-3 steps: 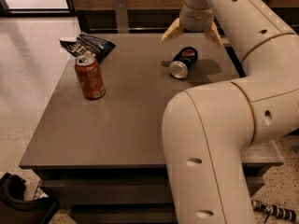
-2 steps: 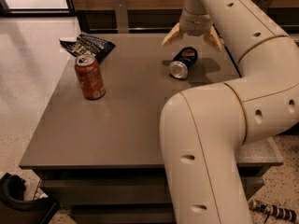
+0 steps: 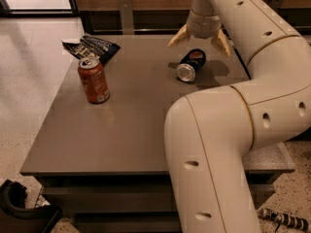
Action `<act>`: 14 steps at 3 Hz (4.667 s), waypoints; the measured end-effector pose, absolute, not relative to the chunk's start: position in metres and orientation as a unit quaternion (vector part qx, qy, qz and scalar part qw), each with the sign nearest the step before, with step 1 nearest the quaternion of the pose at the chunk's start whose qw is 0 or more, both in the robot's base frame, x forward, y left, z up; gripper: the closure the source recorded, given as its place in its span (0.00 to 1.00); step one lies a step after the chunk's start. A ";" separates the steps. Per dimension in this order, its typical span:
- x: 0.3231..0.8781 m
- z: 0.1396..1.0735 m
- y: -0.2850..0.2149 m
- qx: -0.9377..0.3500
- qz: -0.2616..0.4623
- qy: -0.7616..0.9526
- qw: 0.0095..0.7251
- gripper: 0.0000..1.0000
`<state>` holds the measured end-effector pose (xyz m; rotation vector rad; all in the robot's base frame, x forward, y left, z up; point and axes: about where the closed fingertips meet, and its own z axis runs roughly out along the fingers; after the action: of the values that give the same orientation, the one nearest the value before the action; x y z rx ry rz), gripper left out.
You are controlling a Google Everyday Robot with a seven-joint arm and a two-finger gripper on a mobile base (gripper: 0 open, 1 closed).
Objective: Place pepsi can upright
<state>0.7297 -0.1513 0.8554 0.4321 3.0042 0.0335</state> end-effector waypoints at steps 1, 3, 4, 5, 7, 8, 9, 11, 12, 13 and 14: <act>0.729 0.844 -0.141 0.145 0.020 0.989 0.036 0.00; 0.728 0.825 -0.137 0.167 -0.006 0.986 0.016 0.31; 0.739 0.822 -0.134 0.165 0.003 0.986 0.034 0.56; 0.745 0.819 -0.132 0.165 0.006 0.985 0.043 0.78; 0.746 0.821 -0.132 0.165 0.007 0.985 0.045 1.00; 0.747 0.823 -0.136 0.168 0.007 0.985 0.051 1.00; 0.746 0.844 -0.169 0.192 0.002 0.978 0.087 1.00; 0.715 0.875 -0.248 0.222 0.016 0.961 0.162 1.00; 0.702 0.911 -0.268 0.163 0.056 0.952 0.251 1.00; 0.704 0.945 -0.268 0.093 0.084 0.936 0.330 1.00; 0.708 0.986 -0.252 0.021 0.149 0.898 0.414 1.00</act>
Offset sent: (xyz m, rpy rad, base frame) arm -0.0572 0.0107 -0.0157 -0.0382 0.3558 -0.0191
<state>0.7077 -0.2522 0.9856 0.0525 2.2553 0.3752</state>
